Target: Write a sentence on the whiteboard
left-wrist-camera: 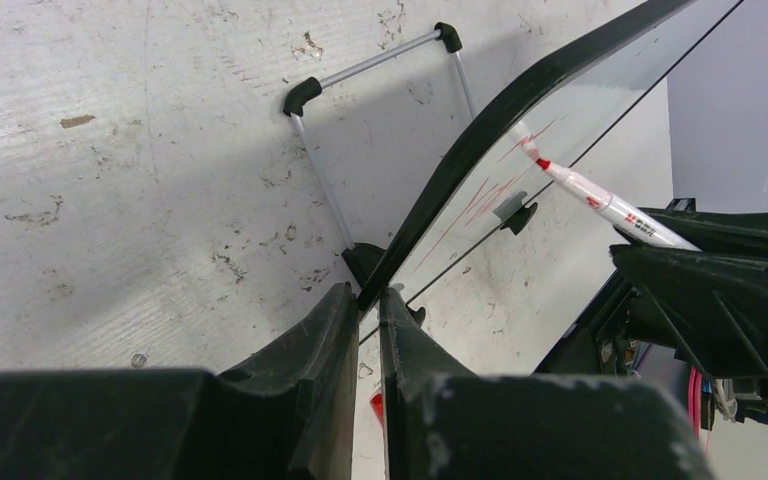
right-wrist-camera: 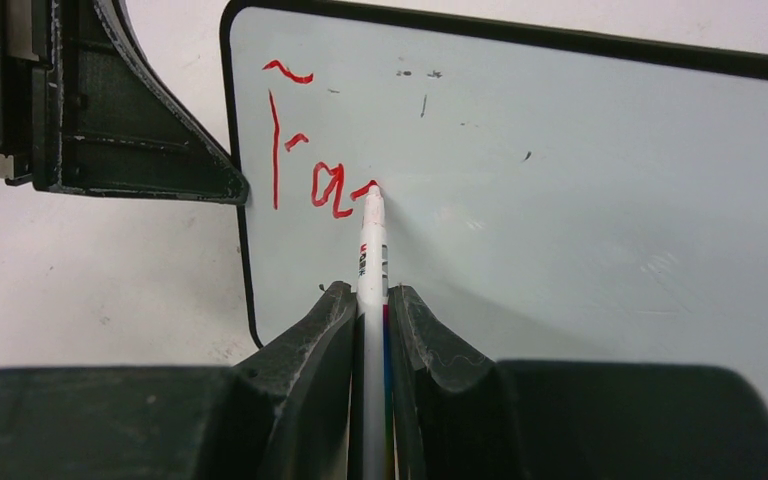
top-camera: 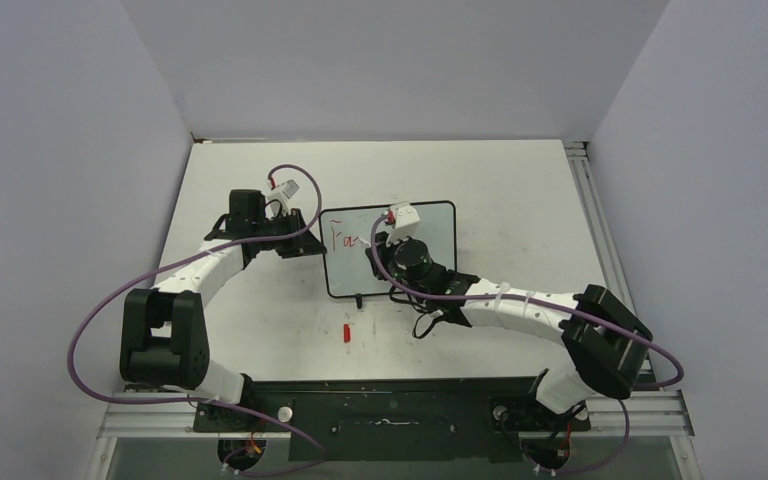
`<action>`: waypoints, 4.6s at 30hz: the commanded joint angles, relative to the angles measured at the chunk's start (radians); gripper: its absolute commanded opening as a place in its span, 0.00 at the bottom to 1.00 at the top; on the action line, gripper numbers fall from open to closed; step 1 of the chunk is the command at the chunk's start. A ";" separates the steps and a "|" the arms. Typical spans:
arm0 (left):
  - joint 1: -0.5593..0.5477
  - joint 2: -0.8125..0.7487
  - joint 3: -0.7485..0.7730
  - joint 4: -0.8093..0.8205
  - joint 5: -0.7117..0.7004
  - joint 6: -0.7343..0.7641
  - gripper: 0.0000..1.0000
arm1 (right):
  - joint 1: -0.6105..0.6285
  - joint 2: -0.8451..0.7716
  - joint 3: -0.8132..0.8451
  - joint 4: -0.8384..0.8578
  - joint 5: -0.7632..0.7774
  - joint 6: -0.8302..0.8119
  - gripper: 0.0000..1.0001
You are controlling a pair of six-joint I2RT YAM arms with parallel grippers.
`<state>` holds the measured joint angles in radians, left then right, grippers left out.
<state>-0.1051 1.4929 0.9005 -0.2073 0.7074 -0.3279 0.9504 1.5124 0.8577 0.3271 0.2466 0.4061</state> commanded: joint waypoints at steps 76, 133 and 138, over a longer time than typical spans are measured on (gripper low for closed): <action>-0.007 -0.016 0.038 -0.006 0.031 0.000 0.08 | 0.013 -0.025 -0.067 0.032 0.056 0.025 0.05; -0.008 -0.014 0.039 -0.007 0.031 0.000 0.08 | -0.038 -0.017 0.049 0.053 0.050 -0.068 0.05; -0.008 -0.016 0.038 -0.006 0.031 0.000 0.08 | -0.038 -0.027 0.020 0.044 0.051 -0.052 0.05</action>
<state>-0.1051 1.4929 0.9005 -0.2138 0.7097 -0.3283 0.9169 1.4868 0.8860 0.3428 0.2989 0.3328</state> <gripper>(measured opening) 0.087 0.152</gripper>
